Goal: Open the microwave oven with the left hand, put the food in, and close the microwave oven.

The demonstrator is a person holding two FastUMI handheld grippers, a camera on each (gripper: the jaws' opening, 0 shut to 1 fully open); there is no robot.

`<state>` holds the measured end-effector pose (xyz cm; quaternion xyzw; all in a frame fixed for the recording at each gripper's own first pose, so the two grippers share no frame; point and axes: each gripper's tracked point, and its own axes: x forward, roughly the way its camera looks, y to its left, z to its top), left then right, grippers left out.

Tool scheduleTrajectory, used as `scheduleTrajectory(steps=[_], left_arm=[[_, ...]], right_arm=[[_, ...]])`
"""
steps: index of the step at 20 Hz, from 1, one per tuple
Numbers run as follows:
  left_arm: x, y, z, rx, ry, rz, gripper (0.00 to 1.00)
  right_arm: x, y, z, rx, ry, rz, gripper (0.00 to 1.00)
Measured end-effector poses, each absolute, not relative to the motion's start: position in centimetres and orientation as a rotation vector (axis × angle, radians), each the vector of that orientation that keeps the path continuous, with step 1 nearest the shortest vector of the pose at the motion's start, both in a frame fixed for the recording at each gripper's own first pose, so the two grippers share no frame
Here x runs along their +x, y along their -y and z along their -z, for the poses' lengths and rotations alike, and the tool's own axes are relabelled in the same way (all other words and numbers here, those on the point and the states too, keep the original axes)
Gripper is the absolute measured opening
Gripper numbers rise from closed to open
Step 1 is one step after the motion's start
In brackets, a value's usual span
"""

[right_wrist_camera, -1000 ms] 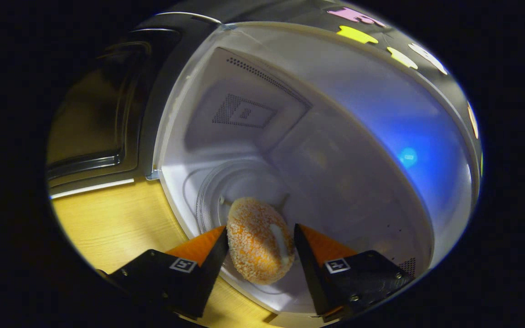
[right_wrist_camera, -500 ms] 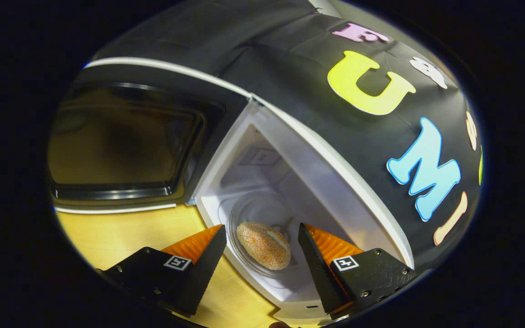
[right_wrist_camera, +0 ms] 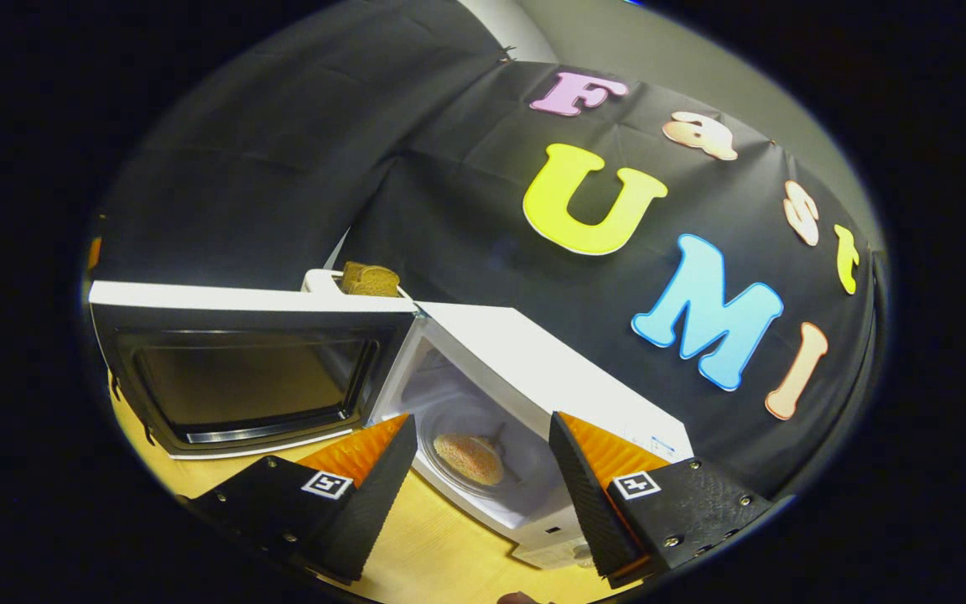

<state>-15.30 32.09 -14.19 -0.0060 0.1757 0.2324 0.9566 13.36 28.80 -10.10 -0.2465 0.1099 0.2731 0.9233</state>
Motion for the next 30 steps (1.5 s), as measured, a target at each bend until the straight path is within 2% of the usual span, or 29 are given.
scheduleTrajectory(steps=[8,14,17,18,19,30], left_arm=[[-10.4,-30.7,20.2,-0.044,-0.41,-0.284,0.96],[-8.7,-27.1,22.5,-0.064,-0.476,-0.175,0.39],[-7.5,-26.7,21.9,-0.018,-0.463,-0.201,0.07],[-7.4,-26.5,21.6,-0.025,-0.462,-0.193,0.02],[-7.1,-26.0,21.5,-0.045,-0.467,-0.181,0.07],[-2.1,-14.4,19.6,-0.026,-0.456,-0.018,0.07]], right_arm=[[8.9,-21.9,5.0,-0.351,-0.184,-0.389,0.97],[7.2,-16.0,4.9,-0.333,-0.219,-0.274,0.97],[6.9,-13.7,5.1,-0.303,-0.241,-0.244,0.97],[6.9,-13.1,5.3,-0.294,-0.249,-0.237,0.97],[6.8,-12.2,5.4,-0.285,-0.258,-0.233,0.97],[7.3,-4.7,5.9,-0.274,-0.296,-0.192,0.97]])
